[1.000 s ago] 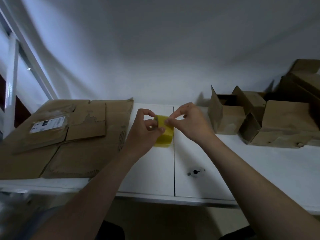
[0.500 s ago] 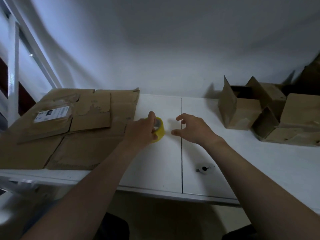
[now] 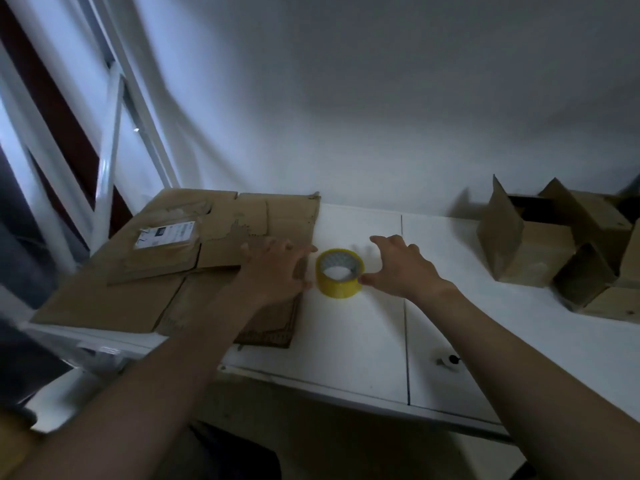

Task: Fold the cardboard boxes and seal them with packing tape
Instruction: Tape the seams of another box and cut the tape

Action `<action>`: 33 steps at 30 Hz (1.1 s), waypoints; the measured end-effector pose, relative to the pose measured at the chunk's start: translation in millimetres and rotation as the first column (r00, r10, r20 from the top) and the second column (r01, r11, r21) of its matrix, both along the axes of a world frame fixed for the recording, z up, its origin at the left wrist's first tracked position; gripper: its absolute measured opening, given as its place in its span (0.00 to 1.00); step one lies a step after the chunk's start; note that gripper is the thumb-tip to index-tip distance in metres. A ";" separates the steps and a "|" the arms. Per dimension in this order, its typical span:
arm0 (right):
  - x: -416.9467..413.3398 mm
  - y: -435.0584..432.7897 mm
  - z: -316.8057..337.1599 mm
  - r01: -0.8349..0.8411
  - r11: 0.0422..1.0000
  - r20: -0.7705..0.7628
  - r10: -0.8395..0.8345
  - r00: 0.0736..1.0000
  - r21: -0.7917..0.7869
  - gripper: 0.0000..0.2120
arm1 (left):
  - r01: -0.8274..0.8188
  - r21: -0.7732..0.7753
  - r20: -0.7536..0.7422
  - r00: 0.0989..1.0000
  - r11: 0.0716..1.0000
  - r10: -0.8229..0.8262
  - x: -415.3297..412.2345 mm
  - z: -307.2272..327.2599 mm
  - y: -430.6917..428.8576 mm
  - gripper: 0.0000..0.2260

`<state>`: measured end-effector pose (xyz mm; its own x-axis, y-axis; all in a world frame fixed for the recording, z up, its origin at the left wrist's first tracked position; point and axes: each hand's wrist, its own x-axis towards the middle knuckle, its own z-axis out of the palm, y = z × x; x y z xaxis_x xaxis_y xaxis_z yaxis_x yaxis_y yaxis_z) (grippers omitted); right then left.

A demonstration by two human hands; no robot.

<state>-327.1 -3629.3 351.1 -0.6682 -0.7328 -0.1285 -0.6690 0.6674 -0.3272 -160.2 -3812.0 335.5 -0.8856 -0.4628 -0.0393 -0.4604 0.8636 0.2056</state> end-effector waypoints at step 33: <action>97.5 -215.1 -42.3 -0.307 0.947 0.099 0.316 0.944 -0.095 0.35 | -0.244 0.011 -0.090 0.966 0.970 0.244 128.5 -24.5 -215.2 0.18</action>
